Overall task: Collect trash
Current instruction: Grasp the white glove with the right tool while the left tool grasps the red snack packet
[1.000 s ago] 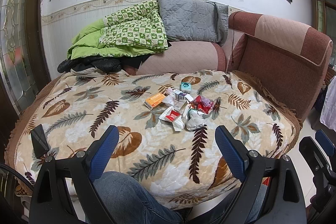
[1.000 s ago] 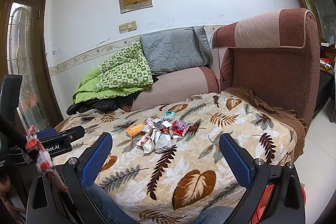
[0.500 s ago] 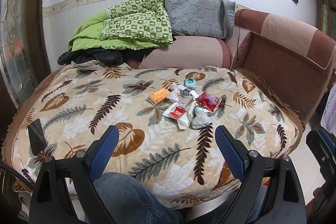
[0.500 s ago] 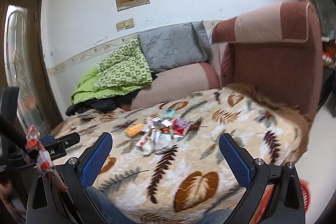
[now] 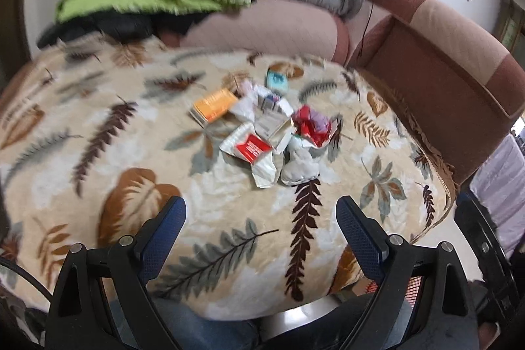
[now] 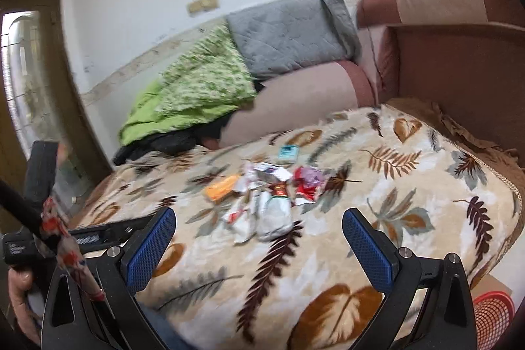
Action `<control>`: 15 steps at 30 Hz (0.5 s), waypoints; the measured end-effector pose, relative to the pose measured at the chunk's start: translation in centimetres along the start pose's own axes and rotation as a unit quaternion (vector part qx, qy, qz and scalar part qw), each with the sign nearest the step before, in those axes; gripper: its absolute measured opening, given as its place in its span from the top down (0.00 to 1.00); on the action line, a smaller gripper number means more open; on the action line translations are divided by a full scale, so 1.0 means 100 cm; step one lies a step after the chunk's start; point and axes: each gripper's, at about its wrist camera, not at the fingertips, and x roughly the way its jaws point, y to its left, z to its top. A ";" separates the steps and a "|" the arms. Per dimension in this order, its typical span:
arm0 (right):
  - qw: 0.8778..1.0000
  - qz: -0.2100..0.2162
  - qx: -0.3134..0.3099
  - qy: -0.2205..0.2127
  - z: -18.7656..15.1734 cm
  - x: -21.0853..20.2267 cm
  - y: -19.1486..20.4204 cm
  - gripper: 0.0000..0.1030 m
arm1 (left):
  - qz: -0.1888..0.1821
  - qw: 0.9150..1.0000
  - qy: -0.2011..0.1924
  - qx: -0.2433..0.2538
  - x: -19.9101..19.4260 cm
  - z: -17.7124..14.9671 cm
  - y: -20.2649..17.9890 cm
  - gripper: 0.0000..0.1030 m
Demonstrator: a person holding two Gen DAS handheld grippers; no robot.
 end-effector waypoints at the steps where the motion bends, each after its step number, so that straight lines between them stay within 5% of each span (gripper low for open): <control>1: 1.000 0.007 0.008 0.008 0.002 0.012 -0.004 0.00 | 0.000 1.000 0.011 -0.004 0.010 0.004 0.002 0.11; 5: 0.999 0.030 0.026 0.034 0.014 0.070 -0.021 0.03 | 0.005 0.998 0.050 -0.025 0.057 0.024 0.013 0.11; 15: 0.981 0.095 0.106 0.133 -0.013 0.204 -0.057 0.34 | -0.026 0.991 0.116 -0.068 0.138 0.056 0.025 0.11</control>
